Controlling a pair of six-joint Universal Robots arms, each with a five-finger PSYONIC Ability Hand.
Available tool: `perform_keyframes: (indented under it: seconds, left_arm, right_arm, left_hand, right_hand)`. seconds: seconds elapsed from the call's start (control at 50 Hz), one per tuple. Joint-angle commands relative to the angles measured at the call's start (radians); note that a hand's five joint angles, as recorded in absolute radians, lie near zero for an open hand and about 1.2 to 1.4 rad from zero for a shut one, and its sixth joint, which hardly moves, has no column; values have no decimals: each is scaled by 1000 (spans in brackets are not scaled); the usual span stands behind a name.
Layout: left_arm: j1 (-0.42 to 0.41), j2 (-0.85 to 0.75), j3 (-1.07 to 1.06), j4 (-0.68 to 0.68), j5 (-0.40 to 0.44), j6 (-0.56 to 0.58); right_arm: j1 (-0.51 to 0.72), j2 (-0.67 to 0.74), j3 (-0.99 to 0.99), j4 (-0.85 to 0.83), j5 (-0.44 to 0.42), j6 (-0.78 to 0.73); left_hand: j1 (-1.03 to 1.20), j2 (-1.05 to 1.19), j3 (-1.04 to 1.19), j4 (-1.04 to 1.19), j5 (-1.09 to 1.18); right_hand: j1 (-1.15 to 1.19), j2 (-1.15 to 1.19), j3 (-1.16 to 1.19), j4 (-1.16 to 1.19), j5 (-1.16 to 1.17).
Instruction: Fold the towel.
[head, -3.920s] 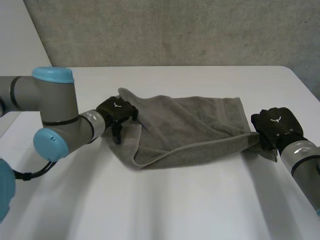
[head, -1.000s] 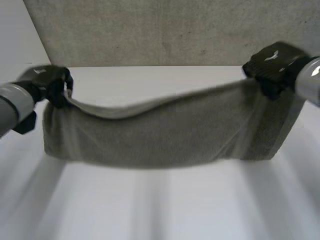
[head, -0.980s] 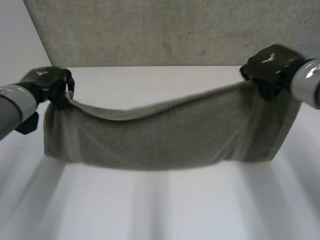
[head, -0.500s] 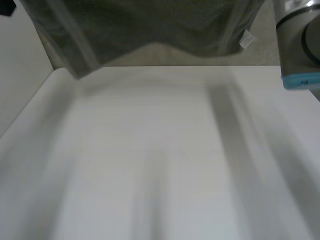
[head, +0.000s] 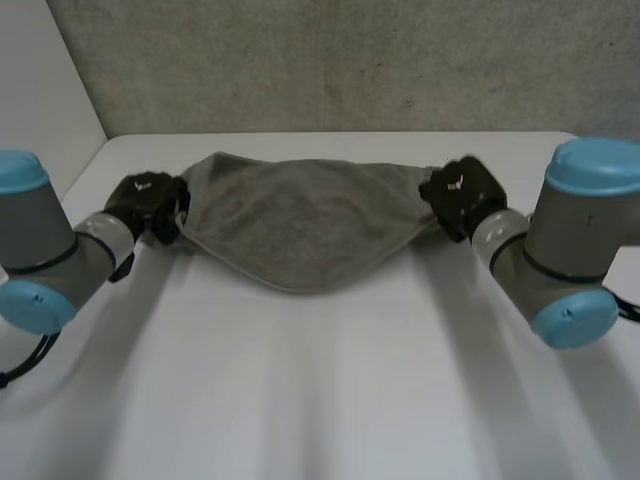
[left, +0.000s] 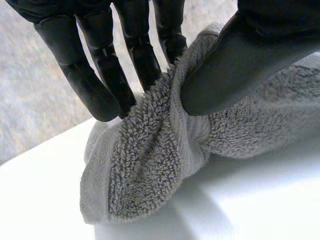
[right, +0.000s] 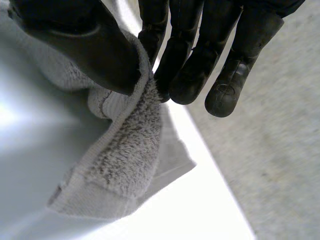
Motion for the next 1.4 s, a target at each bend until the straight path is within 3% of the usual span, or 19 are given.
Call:
perform_keyframes:
  seconds: [0.02, 0.16, 0.26, 0.44, 0.6, 0.7, 0.82, 0.96, 1.04, 1.06, 1.08, 1.16, 1.18, 1.2, 1.24, 1.26, 1.28, 1.4]
  left_arm:
    - [28, 131, -114, -7, 9, 25]
    - [114, 336, -231, -11, 32, 19]
    - [211, 553, -311, -30, 111, -41]
    - [217, 601, -369, -26, 142, -126]
    - [159, 396, -319, -21, 125, -110]
    - [114, 157, -166, -46, 14, -40]
    - [62, 27, -41, -63, -74, 42]
    - [16, -127, 190, -69, -158, 68]
    - [-16, -186, 283, -95, -186, 69]
    - [-27, -213, 322, -119, -191, 71]
    - [-38, -238, 359, -148, -191, 71]
    - [-56, -262, 413, -205, -201, 69]
    - [-62, -263, 433, -222, -206, 69]
    - [-62, -263, 433, -222, -206, 69]
    - [-67, -253, 450, -238, -206, 65]
    - [-67, -253, 450, -238, -206, 65]
    - [-68, -241, 450, -239, -208, 60]
    - [-59, -149, 393, -244, -226, 57]
  right_arm:
    - [-18, -143, 115, 23, 5, -9]
    - [-69, -375, 209, 136, 1, -33]
    - [-100, -571, 226, 246, -17, -38]
    - [-109, -601, 206, 319, -106, -40]
    - [-108, -392, 166, 314, -118, -78]
    - [-106, -183, 53, 303, -109, -132]
    - [-106, -33, -58, 279, -103, -122]
    - [-105, 154, -224, 253, 12, -124]
    - [-103, 206, -275, 250, 34, -122]
    - [-103, 221, -293, 245, 38, -119]
    - [-103, 229, -301, 231, 43, -116]
    - [-97, 225, -308, 178, 72, -83]
    - [-94, 217, -308, 144, 89, -55]
    - [-94, 217, -308, 144, 89, -55]
    - [-94, 183, -299, 109, 100, 0]
    - [-94, 183, -299, 109, 100, 0]
    - [-95, 151, -287, 109, 98, 20]
    - [-101, -4, -180, 106, 89, 54]
  left_hand:
    - [-47, -88, -152, -125, -266]
    - [-47, -88, -152, -125, -266]
    - [-47, -88, -152, -125, -266]
    - [-47, -88, -152, -125, -266]
    - [-47, -88, -152, -125, -266]
    - [-47, -88, -152, -125, -266]
    - [-47, -88, -152, -125, -266]
    - [-47, -88, -152, -125, -266]
    - [-47, -88, -152, -125, -266]
    - [-148, -189, -253, -226, -368]
    - [-536, -577, -641, -614, -755]
    - [-780, -821, -885, -858, -999]
    - [-949, -990, -1054, -1027, -1168]
    - [-951, -992, -1056, -1029, -1170]
    - [-1246, -1288, -1352, -1324, -1466]
    - [-1247, -1289, -1352, -1325, -1467]
    - [-1250, -1291, -1355, -1328, -1469]
    - [-1250, -1291, -1355, -1328, -1470]
  right_hand:
    - [61, 63, 52, 49, 35]
    - [61, 63, 52, 49, 35]
    - [61, 63, 52, 49, 35]
    - [61, 63, 52, 49, 35]
    - [61, 63, 52, 49, 35]
    - [61, 63, 52, 49, 35]
    - [61, 63, 52, 49, 35]
    - [61, 63, 52, 49, 35]
    - [61, 63, 52, 49, 35]
    - [-164, -163, -173, -177, -191]
    - [-602, -601, -612, -615, -629]
    - [-698, -697, -707, -711, -724]
    - [-724, -723, -733, -737, -751]
    - [-724, -723, -733, -737, -751]
    - [-987, -986, -996, -999, -1013]
    - [-989, -987, -998, -1001, -1015]
    - [-1160, -1159, -1169, -1173, -1187]
    - [-1160, -1159, -1169, -1173, -1187]
